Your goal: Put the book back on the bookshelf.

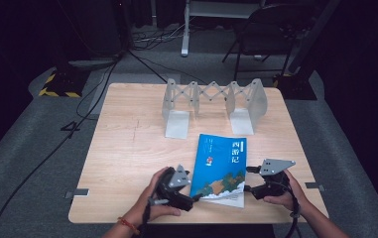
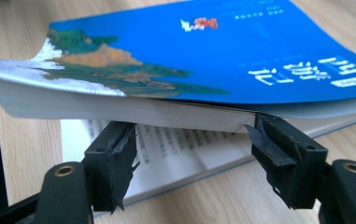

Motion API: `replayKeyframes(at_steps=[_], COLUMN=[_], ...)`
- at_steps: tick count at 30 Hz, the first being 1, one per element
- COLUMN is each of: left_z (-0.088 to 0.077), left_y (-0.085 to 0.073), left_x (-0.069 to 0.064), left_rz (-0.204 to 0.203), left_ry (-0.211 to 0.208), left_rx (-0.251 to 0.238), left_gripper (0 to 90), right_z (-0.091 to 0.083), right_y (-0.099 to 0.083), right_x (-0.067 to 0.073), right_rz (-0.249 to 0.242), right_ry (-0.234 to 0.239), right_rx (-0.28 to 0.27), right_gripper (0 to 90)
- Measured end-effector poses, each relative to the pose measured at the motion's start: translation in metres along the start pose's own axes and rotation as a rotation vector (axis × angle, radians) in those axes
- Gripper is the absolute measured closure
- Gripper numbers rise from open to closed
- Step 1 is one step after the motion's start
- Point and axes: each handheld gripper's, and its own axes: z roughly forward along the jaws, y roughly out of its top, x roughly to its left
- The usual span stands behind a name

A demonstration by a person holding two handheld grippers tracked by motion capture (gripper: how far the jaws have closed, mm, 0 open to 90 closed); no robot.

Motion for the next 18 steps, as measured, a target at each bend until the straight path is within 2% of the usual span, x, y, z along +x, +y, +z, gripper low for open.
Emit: replayKeyframes(at_steps=[1, 3, 4, 7, 8, 9, 11, 12, 13, 15, 16, 17, 18], left_z=[0.008, 0.022, 0.022, 0.04, 0.045, 0.05, 0.053, 0.054, 0.055, 0.056, 0.055, 0.054, 0.052], left_y=[0.005, 0.013, 0.013, 0.021, 0.022, 0.023, 0.025, 0.026, 0.026, 0.025, 0.024, 0.023, 0.022], left_x=[-0.01, -0.023, -0.023, -0.037, -0.04, -0.043, -0.044, -0.044, -0.042, -0.037, -0.035, -0.032, -0.03], left_rz=[0.029, 0.048, 0.048, 0.072, 0.076, 0.078, 0.063, 0.056, 0.057, 0.027, 0.026, 0.015, 0.037], left_ry=[-0.007, -0.04, -0.04, -0.052, -0.047, -0.005, 0.006, 0.039, 0.054, 0.077, 0.101, 0.082, 0.073], left_rx=[0.009, 0.009, 0.009, 0.019, 0.03, 0.036, 0.007, 0.005, 0.007, 0.013, 0.014, 0.008, -0.004], left_gripper=[17.6, 19.0, 20.0, 20.4, 20.8, 20.5, 22.4, 25.2, 31.2, 38.2, 47.1, 51.3, 54.6], right_z=[0.0, -0.001, -0.001, -0.001, -0.001, -0.001, 0.0, 0.0, 0.001, 0.001, 0.001, 0.001, 0.001], right_y=[0.001, 0.005, 0.005, 0.01, 0.012, 0.014, 0.017, 0.017, 0.018, 0.019, 0.019, 0.019, 0.019], right_x=[0.0, -0.001, -0.001, -0.001, -0.001, -0.001, 0.0, 0.0, -0.001, -0.001, -0.001, -0.001, -0.001], right_rz=[0.006, 0.009, 0.009, 0.023, 0.026, 0.028, 0.016, 0.018, 0.023, 0.021, 0.021, 0.022, 0.026], right_ry=[0.0, -0.001, -0.001, -0.01, -0.012, -0.017, -0.026, -0.024, -0.023, -0.023, -0.024, -0.026, -0.027], right_rx=[-0.005, -0.011, -0.011, -0.029, -0.036, -0.04, -0.038, -0.041, -0.046, -0.048, -0.049, -0.05, -0.053], right_gripper=[31.8, 31.5, 31.5, 31.0, 31.0, 30.8, 30.2, 29.9, 29.9, 29.6, 29.5, 29.6, 29.5])
